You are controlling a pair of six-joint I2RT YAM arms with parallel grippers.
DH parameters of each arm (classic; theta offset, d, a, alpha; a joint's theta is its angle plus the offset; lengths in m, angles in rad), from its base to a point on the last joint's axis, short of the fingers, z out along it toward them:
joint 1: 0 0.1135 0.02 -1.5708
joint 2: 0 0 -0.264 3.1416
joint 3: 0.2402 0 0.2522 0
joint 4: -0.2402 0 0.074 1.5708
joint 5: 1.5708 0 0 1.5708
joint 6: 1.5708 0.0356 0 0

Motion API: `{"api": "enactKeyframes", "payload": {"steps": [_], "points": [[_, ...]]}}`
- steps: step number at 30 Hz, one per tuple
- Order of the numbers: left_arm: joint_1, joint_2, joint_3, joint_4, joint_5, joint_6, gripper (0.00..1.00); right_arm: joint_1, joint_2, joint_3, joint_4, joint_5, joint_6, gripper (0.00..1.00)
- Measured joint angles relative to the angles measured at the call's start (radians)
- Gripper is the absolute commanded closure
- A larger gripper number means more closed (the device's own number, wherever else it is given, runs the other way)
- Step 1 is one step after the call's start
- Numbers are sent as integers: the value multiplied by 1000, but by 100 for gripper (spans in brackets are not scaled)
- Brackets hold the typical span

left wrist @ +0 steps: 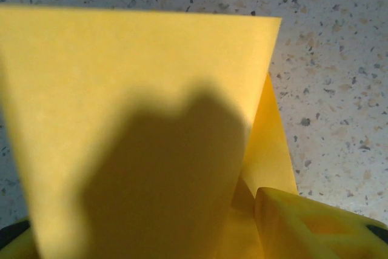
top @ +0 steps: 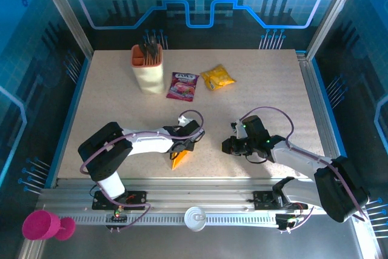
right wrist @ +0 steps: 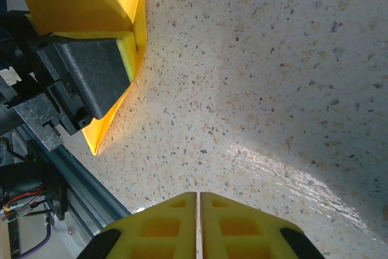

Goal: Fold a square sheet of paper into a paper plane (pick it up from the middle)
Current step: Turn over the paper plane at the bottom-center of the table.

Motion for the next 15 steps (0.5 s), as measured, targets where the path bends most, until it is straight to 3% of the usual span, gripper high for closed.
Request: {"api": "enactKeyframes", "payload": {"steps": [6,15], "points": [[0,0,-29,77,-2,-25,44,0,-14,0,-22,14,-5,89],[0,-24,-29,61,23,-30,39,0,-18,13,-37,17,-7,89]]}}
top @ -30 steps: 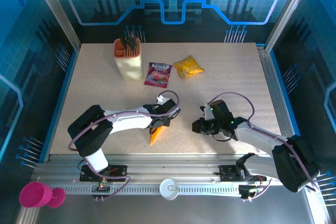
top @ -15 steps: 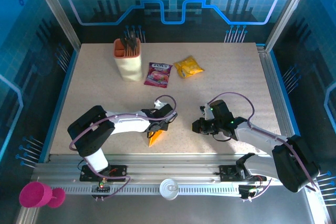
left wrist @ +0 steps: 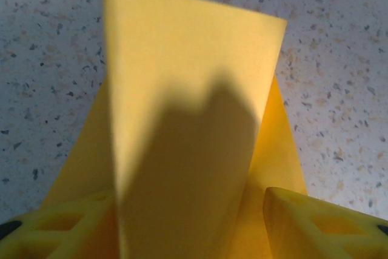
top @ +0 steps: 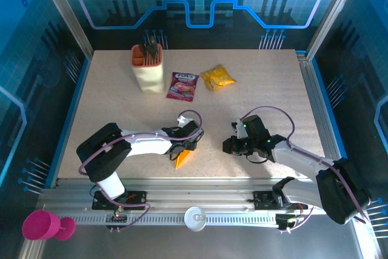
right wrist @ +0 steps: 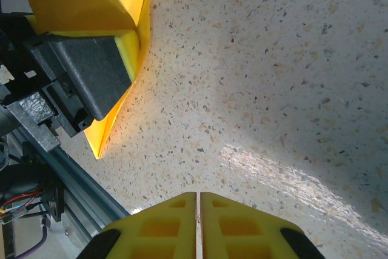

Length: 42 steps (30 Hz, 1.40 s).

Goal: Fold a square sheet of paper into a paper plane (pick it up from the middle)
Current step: Turn over the paper plane at the bottom-center of the table.

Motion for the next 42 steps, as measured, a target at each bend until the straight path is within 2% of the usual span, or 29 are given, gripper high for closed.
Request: {"api": "enactKeyframes", "payload": {"steps": [9,19,27,36,38,39,42], "points": [[0,-35,-18,0,33,-19,37,0,0,0,1,0,0,89],[0,-17,-31,26,18,-25,36,0,0,0,0,0,0,89],[14,-14,53,-27,32,11,31,0,0,21,-11,0,-4,88],[34,-25,136,-74,40,62,30,0,-9,23,-20,0,-7,86],[36,-37,148,-92,41,71,30,0,-13,29,-28,1,-7,76],[38,-47,156,-103,41,75,29,0,-17,32,-34,2,-6,66],[45,-102,186,-145,39,105,15,-10,-39,61,-81,18,-23,21]]}}
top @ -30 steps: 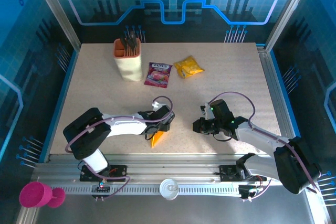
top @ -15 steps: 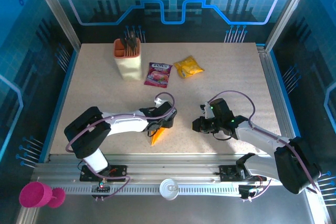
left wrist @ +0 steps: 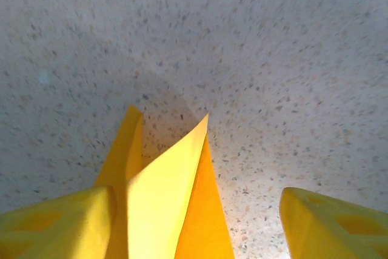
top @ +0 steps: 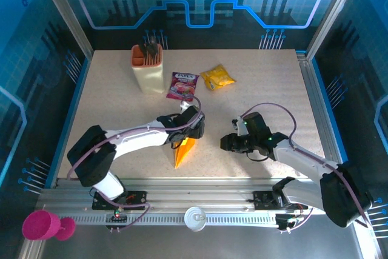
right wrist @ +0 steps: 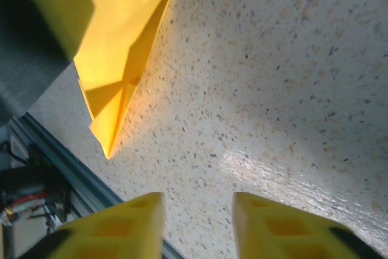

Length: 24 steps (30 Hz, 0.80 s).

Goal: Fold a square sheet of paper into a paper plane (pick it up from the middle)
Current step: Turn over the paper plane at the bottom-center of the table, then reset both arms

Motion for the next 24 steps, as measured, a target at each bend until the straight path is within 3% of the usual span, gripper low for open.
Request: {"api": "enactKeyframes", "payload": {"steps": [2,3,7,11,17,24], "points": [[5,-58,31,-37,-17,22,6,-28,-23,43,-57,29,-16,0],[8,-88,47,-55,-33,29,1,-51,-34,74,-92,48,-27,1],[56,-251,85,-98,-133,72,0,-189,-74,235,-214,161,-72,1],[203,-472,-6,-34,-214,146,0,-332,-109,347,-235,363,-122,1],[470,-737,-304,182,-258,290,0,-414,-81,283,-69,626,-279,1],[685,-618,-554,452,-201,410,0,-424,108,40,304,695,-482,1]]}}
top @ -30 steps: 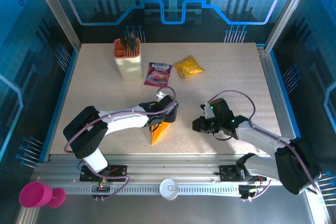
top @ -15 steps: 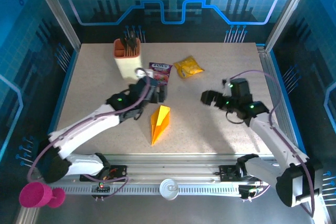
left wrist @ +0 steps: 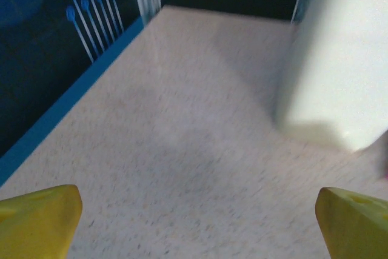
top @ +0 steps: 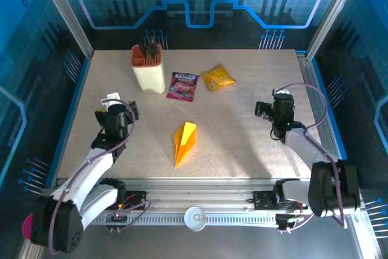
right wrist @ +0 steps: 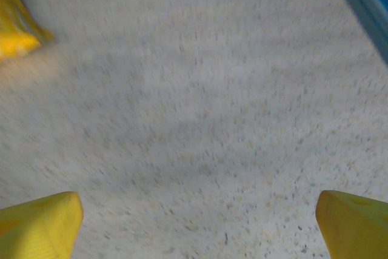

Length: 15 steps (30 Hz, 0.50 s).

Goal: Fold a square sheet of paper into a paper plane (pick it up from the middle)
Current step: Reset both arms

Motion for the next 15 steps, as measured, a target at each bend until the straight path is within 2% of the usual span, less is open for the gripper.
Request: {"api": "enactKeyframes", "payload": {"steps": [4,8,10,14,15], "points": [[49,145,-59,163,82,4,0,0,51,-158,267,-35,-80,1],[55,347,-114,490,145,37,0,-13,132,-219,519,-106,-116,1],[56,444,-139,607,176,56,0,-29,223,-235,690,-140,-121,1],[58,587,-140,779,248,95,0,-43,289,-210,718,-209,-143,1],[58,600,-132,776,259,98,0,-43,289,-197,718,-220,-148,1]]}}
